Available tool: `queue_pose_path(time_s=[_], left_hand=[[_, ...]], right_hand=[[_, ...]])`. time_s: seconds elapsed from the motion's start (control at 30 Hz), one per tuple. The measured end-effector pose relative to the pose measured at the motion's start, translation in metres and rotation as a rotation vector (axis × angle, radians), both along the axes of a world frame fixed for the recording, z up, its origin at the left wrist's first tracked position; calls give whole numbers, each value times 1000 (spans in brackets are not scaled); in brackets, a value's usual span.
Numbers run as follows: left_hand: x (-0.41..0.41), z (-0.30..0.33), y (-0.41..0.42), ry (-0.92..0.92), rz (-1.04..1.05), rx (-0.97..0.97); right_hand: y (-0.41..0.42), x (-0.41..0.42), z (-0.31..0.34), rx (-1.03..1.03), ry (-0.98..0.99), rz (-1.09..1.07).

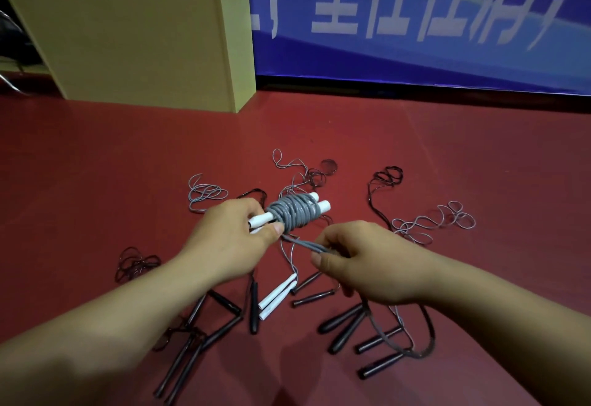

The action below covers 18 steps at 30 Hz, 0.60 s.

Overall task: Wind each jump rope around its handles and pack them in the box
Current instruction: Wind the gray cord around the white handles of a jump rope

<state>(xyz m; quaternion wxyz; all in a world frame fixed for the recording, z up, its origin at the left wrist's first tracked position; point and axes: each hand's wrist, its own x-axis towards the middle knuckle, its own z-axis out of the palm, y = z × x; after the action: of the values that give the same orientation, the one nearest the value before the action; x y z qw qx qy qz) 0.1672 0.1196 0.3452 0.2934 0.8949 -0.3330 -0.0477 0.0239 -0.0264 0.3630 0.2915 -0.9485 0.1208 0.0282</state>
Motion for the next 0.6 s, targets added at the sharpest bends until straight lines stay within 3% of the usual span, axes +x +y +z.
queue_pose_path(time_s=[0.2,0.4,0.6], left_hand=[[-3,-4,1,-14,-72,129],[-17,0,2,-57,-446,309],[-24,4,3,58,-615,259]], right_hand=[[-7,-4,-1,-75,-98,-63],[-12,-3,-5,-155,-228,-60],[-30,-2,-11,-149,-223,-119]])
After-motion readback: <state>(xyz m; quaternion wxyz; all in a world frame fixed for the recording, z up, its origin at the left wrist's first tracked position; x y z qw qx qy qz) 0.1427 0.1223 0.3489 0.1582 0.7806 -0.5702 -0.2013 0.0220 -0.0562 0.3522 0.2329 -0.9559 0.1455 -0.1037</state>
